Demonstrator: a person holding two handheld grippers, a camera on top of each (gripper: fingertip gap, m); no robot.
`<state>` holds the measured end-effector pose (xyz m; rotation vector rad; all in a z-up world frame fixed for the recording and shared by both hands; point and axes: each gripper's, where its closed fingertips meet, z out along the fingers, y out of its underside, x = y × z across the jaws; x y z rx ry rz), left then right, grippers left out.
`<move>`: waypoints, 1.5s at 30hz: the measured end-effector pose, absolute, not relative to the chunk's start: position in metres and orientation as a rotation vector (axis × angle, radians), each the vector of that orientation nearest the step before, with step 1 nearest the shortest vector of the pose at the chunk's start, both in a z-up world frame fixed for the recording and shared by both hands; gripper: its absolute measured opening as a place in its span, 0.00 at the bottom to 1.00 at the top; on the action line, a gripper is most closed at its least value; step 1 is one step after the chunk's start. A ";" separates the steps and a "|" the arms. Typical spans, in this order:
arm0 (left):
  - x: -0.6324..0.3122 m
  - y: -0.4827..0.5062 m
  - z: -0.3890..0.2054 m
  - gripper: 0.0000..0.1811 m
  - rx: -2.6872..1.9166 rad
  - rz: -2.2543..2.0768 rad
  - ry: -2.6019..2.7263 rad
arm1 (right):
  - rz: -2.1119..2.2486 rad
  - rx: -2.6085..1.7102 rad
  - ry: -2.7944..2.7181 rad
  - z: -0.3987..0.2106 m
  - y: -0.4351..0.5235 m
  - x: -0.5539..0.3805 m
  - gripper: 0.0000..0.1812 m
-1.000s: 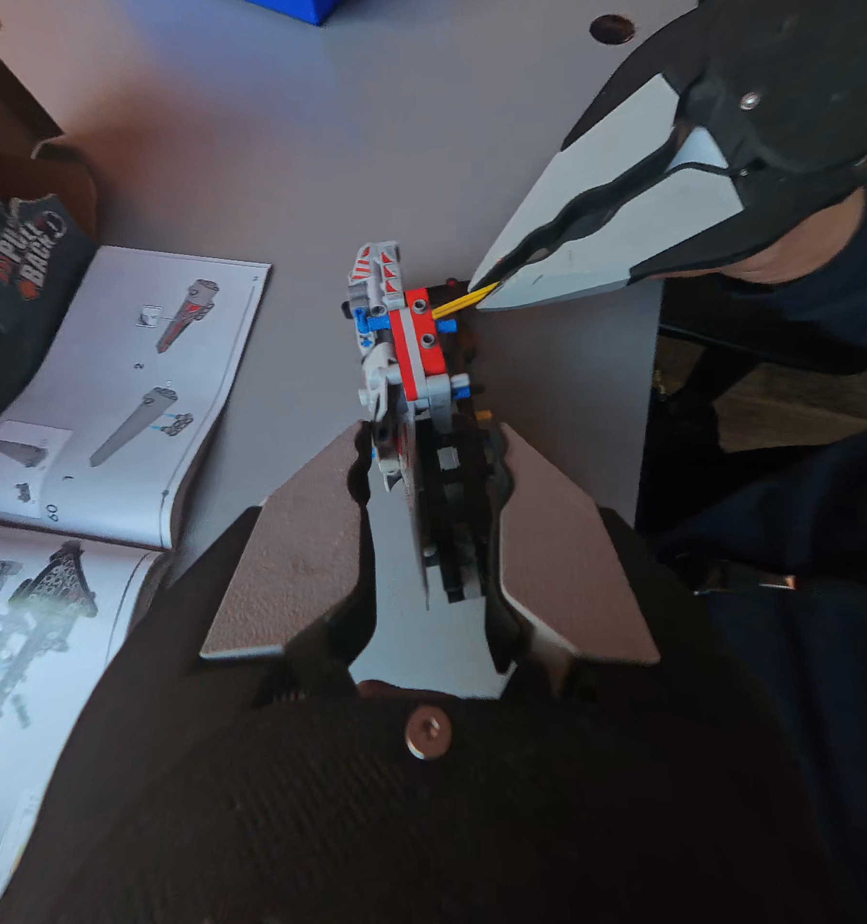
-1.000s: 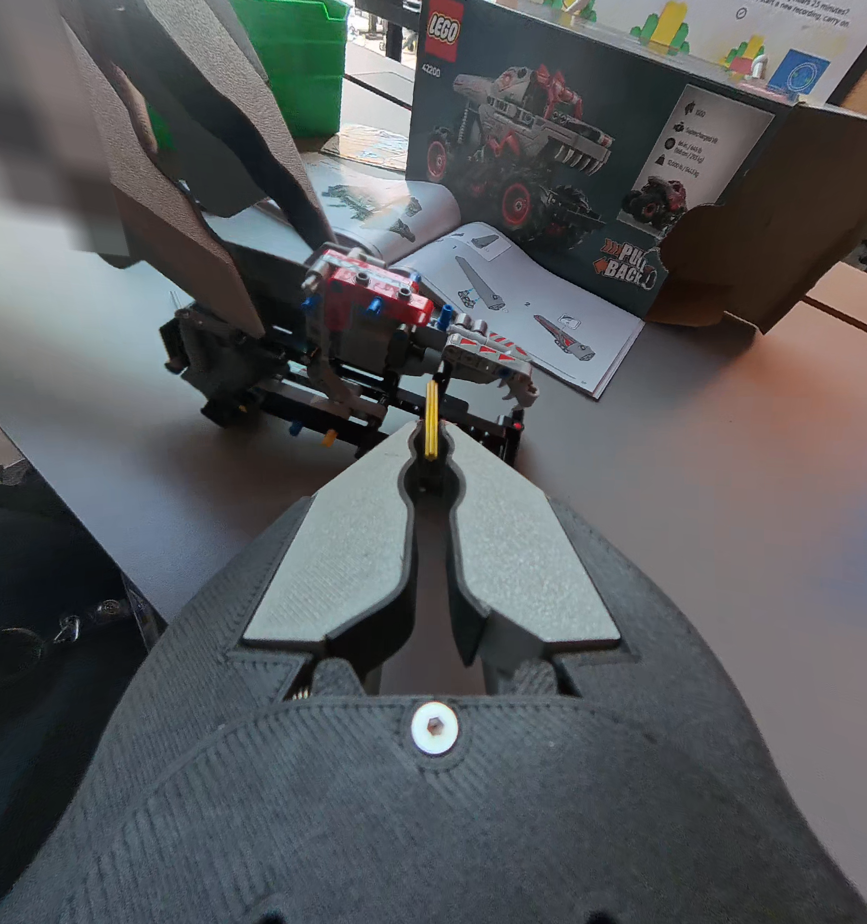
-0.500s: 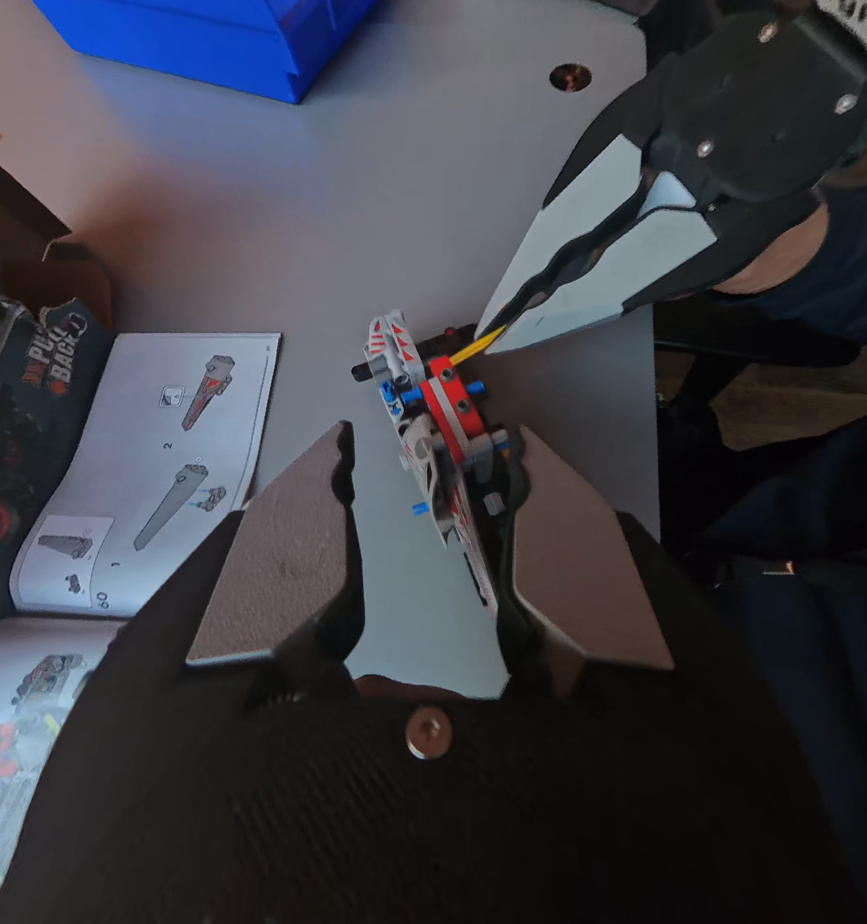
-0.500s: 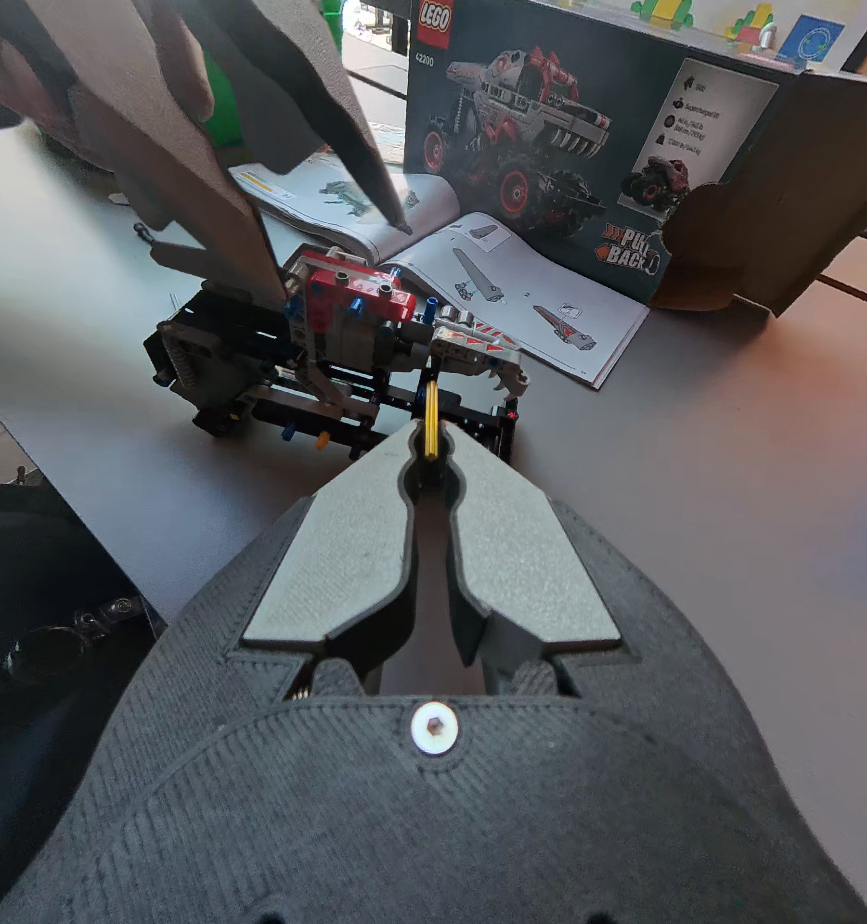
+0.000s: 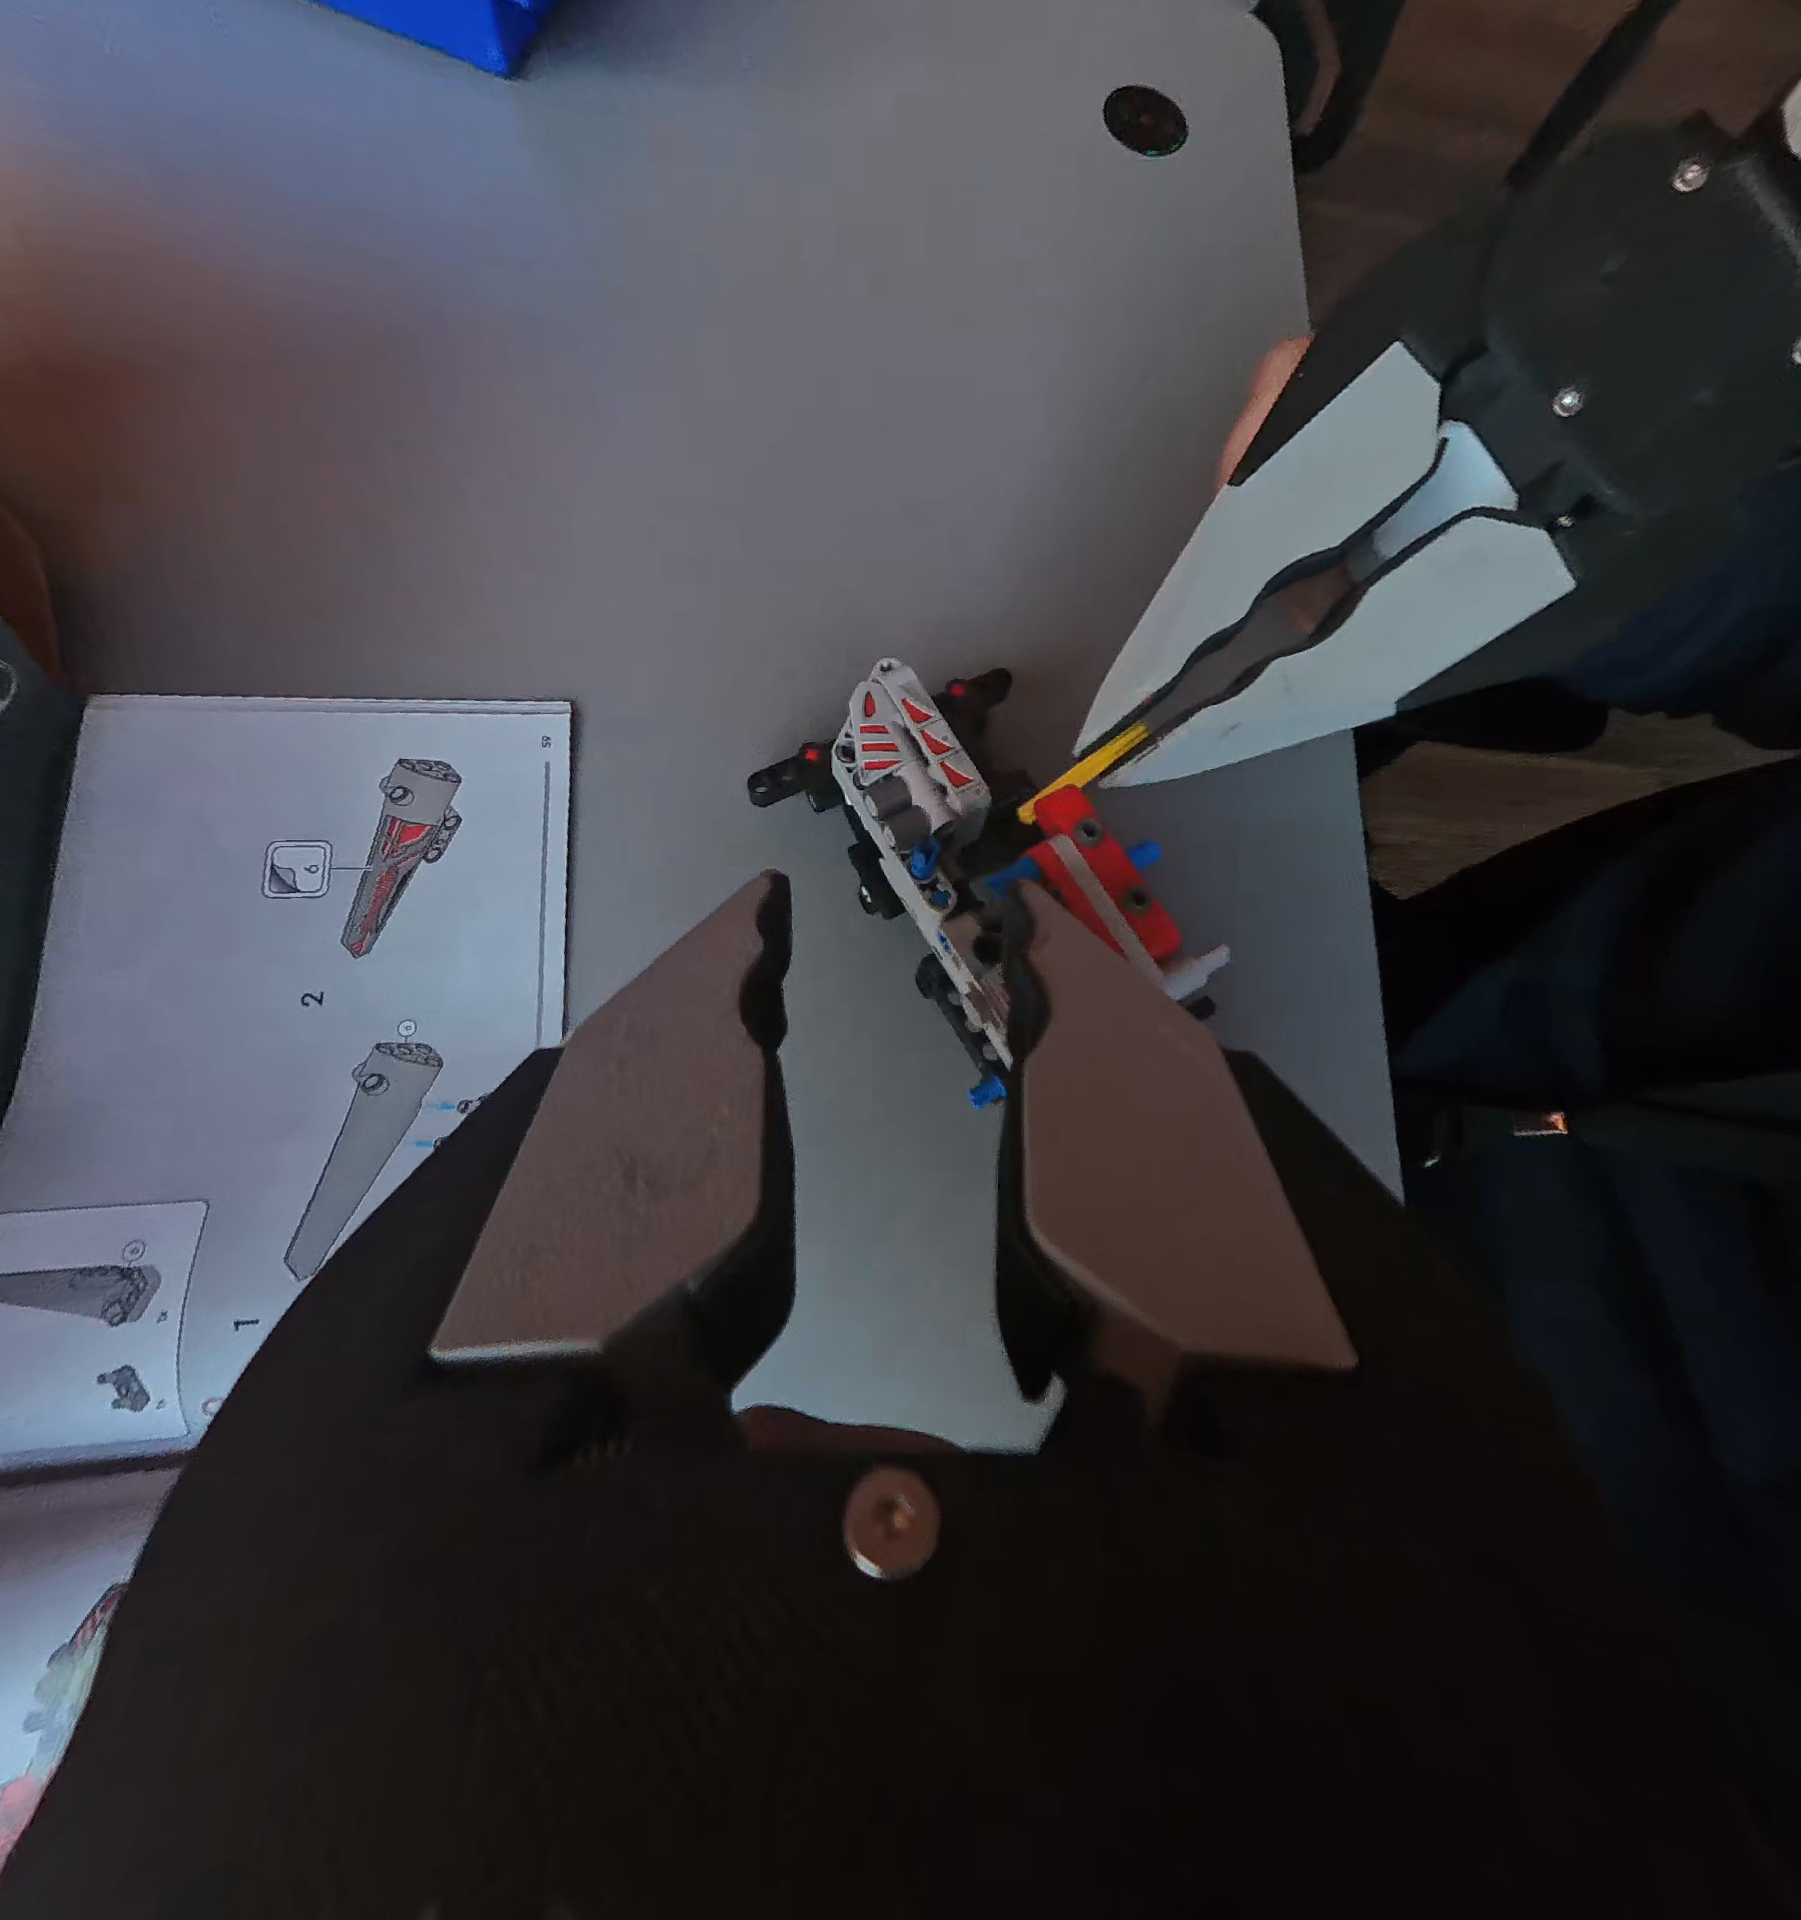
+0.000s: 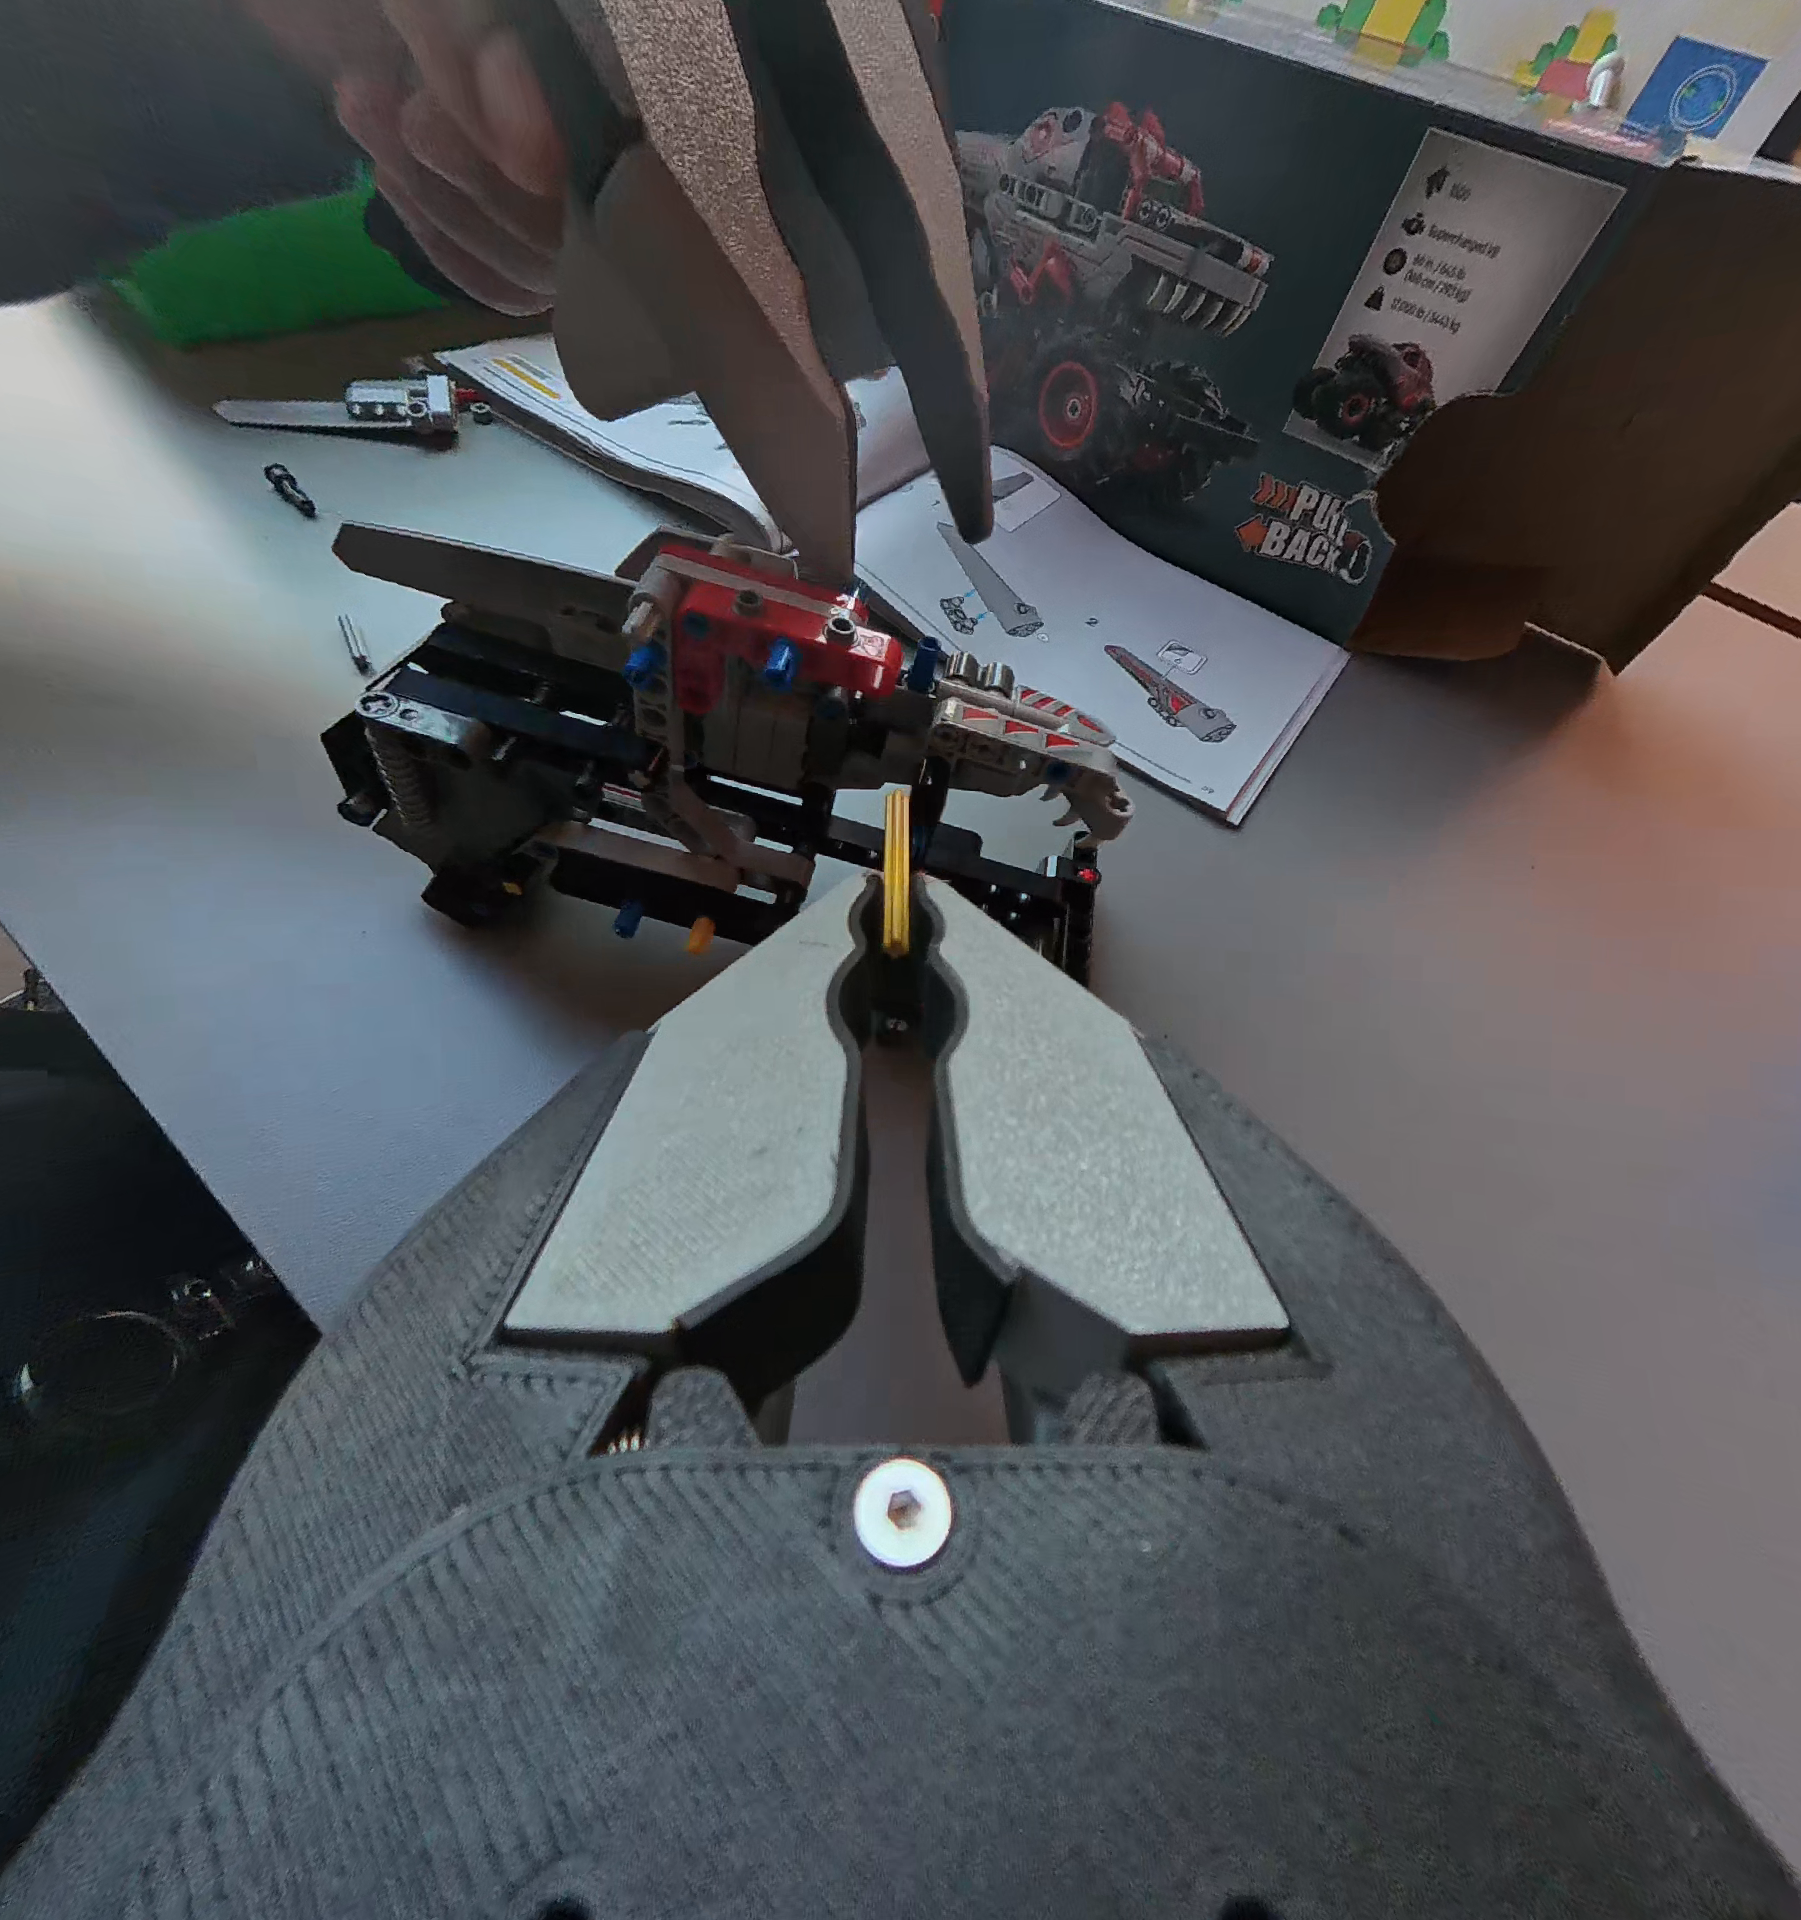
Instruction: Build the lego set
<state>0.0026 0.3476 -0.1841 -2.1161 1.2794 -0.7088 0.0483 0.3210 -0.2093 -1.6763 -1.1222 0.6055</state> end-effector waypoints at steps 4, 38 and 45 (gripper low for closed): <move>0.001 0.353 -0.182 0.20 -2.112 -0.755 1.248 | 0.588 -1.675 -1.128 -0.209 0.322 0.049 0.01; 0.019 0.349 -0.205 0.06 -1.993 -0.938 1.341 | 0.351 -1.636 -1.231 -0.209 0.331 0.049 0.01; 0.020 0.348 -0.205 0.05 -2.008 -0.892 1.295 | 0.164 -1.583 -1.288 -0.208 0.331 0.048 0.01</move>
